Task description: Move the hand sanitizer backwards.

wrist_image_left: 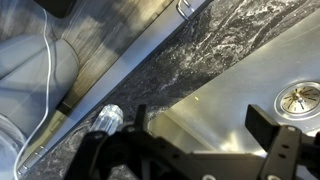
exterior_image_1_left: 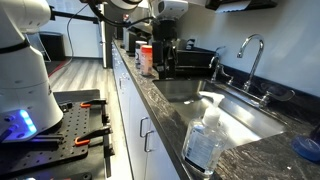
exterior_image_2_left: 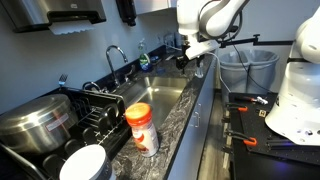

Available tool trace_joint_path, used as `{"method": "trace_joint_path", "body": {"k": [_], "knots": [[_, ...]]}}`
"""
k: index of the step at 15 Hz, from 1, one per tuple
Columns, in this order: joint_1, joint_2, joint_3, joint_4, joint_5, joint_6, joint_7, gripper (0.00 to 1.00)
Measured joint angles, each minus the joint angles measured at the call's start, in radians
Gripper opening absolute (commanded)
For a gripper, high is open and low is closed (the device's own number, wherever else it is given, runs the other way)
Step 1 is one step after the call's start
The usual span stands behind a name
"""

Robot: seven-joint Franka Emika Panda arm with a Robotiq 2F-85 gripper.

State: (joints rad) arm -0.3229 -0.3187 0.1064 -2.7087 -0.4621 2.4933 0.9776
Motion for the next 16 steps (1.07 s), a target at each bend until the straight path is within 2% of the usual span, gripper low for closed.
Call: {"method": "trace_joint_path", "body": {"k": [4, 10, 16], "knots": [[0.002, 0.004, -0.004, 0.0, -0.013, 0.003, 0.014, 1.0], [-0.047, 0.012, -0.017, 0.0, -0.297, 0.022, 0.34, 1.0], [-0.049, 0.058, -0.124, 0.001, -0.5, 0.022, 0.554, 1.0]]}}
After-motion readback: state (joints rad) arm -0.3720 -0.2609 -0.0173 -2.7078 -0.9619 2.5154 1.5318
